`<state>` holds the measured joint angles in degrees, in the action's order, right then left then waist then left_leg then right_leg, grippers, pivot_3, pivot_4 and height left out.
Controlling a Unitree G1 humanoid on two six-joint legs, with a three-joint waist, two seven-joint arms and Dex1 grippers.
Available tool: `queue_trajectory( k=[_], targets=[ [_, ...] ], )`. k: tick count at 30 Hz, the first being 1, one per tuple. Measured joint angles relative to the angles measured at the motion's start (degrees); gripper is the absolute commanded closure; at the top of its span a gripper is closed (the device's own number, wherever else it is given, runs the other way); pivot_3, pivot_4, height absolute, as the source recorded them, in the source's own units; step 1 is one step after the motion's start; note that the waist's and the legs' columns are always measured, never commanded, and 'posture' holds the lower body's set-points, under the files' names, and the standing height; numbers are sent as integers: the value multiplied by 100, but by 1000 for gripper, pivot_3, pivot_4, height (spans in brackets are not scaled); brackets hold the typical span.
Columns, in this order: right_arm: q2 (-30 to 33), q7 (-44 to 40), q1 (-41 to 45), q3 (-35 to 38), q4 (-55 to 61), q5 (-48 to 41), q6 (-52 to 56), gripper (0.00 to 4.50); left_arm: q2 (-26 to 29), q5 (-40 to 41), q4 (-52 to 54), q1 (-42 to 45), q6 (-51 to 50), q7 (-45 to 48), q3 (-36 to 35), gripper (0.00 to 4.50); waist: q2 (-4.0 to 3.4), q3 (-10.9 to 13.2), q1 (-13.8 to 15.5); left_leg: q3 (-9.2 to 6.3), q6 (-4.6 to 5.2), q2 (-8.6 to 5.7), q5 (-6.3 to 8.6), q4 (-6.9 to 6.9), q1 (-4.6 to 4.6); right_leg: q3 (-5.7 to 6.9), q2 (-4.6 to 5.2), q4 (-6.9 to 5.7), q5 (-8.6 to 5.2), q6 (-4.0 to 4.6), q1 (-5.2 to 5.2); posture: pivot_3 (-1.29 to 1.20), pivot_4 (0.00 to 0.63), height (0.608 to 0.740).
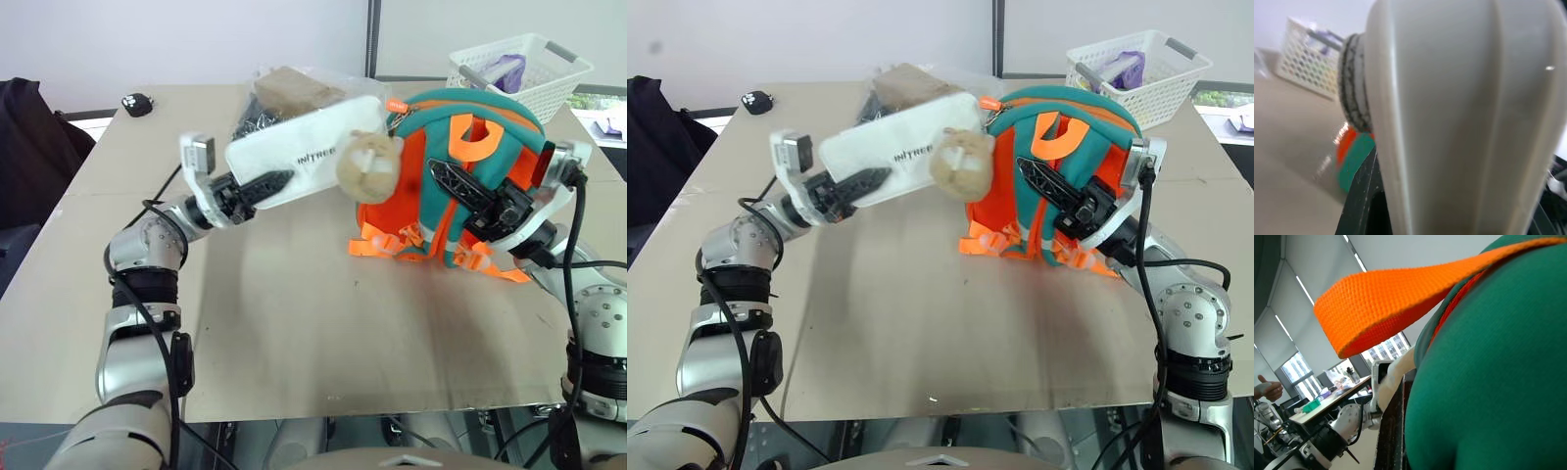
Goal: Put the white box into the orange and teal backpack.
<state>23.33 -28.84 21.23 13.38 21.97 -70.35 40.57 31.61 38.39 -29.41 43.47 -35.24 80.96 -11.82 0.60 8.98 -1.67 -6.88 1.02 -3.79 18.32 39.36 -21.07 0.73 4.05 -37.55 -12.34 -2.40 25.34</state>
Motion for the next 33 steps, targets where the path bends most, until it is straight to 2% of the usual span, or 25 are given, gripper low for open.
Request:
queue_trajectory(
  k=[6,11,15,17,24,25,26,30,31,33],
  targets=[
    [-13,-3,32,-14,-11,29,-3,4475,4,-281,44,106,468,221,319,3455,0,0,15,6,0,0,0,-1,2,-4,0,-1,0,0,0,0,150,740],
    [-33,-3,69,-20,-44,70,-6,4475,115,-1140,-401,863,1542,644,940,3455,1,-1,100,16,0,-3,0,-1,6,-3,-4,-2,0,0,0,0,150,740],
    [-130,11,130,-59,-51,74,-40,4475,-547,-1970,-1468,1879,2295,202,1422,3455,4,-1,129,22,6,-11,1,4,2,-1,-9,-3,0,-1,-2,0,150,740],
    [-162,29,132,-69,-49,80,-64,4475,-790,-2262,-1748,2108,2651,-9,1582,3455,5,-1,108,29,8,-10,2,4,2,-1,-6,-5,0,-2,0,0,150,740],
    [-360,92,130,-162,-28,176,-138,4475,-1919,-2813,-3022,2970,3577,-501,1783,3455,7,1,86,42,9,-7,2,4,3,-6,-14,-19,0,-2,9,0,150,740],
    [-401,115,131,-174,-25,195,-165,4500,-2101,-2826,-3169,3043,3718,-630,1751,2464,8,1,88,43,10,-7,2,4,2,-7,-13,-19,0,-2,9,0,150,740],
    [-443,135,131,-188,-24,208,-192,4500,-2230,-2825,-3266,3080,3833,-747,1682,2110,9,2,87,45,10,-7,2,4,2,-9,-13,-19,1,-3,10,0,150,740],
    [-453,175,127,-211,30,249,-218,4500,-2201,-2817,-3333,3092,3939,-804,1451,173,9,2,-8,64,10,0,2,-1,6,-25,-10,-31,1,-3,23,0,150,740],
    [-454,183,118,-230,62,258,-218,4500,-2164,-2799,-3331,3084,3931,-813,1379,32,9,2,-24,64,10,1,2,-1,7,-25,-11,-32,1,-3,24,0,150,740],
    [-468,193,105,-252,79,264,-220,4500,-2071,-2663,-3163,2977,3737,-783,1211,32,8,2,-57,68,10,0,3,-1,10,-30,-12,-34,1,-3,23,0,150,740]
  ],
)
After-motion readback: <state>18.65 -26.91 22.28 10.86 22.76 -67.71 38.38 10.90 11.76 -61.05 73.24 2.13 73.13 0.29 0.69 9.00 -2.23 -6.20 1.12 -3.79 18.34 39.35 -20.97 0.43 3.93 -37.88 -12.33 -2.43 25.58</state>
